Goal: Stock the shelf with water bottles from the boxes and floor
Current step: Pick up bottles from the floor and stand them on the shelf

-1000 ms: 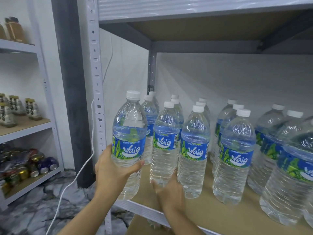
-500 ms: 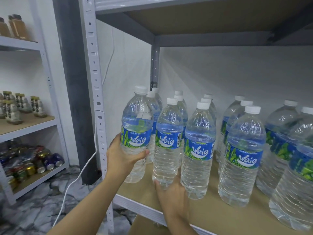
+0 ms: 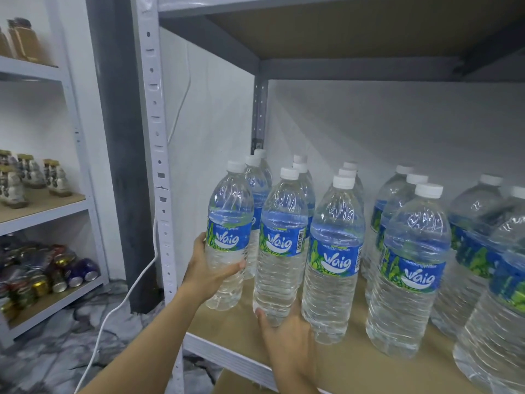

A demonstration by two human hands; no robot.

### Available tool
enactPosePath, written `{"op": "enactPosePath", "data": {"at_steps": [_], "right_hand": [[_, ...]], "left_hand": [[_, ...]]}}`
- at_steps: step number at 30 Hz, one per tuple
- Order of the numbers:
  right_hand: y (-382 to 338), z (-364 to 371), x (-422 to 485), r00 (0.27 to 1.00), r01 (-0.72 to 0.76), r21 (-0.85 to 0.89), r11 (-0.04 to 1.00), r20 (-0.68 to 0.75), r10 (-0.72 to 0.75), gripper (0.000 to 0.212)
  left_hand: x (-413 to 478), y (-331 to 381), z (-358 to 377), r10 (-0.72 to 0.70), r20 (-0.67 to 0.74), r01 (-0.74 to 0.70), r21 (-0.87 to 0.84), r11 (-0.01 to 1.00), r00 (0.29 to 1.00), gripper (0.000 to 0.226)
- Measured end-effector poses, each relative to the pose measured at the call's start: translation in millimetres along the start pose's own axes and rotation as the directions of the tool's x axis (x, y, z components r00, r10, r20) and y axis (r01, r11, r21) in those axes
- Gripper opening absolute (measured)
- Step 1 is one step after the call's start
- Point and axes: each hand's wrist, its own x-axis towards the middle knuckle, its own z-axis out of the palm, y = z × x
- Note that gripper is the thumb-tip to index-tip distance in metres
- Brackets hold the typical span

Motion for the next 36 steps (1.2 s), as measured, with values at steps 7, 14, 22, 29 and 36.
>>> {"op": "enactPosePath", "data": {"at_steps": [7,14,22,29,36], "right_hand": [[5,3,3,1.0,0.016,0.098,0.995,-0.016,-0.014,0.099],[6,5,4,1.0,-0.004,0.114,0.993,-0.03,0.007,0.096],[6,4,5,1.0,-0.005,0.101,0.995,-0.025,0.007,0.091],[5,5,4,0.999,-0.007,0.094,0.996,-0.036,0.011,0.096],[4,9,3,0.998,0.032,0.042,0.999,-0.049,-0.03,0.1]], "left_hand": [[-4,-7,1,-0.047,0.071,0.047,-0.008,0.999,0.996,0.075],[0,-20,4,-0.058,0.157,0.062,-0.022,0.998,0.986,0.078],[-13,-20,14,-0.054,0.015,0.055,-0.084,0.995,0.998,0.066],[-16,-21,24,-0.054,-0.048,0.053,-0.025,0.998,0.997,0.08],[-19,-24,27,-0.063,-0.034,0.065,0.071,0.995,0.997,0.089]]}}
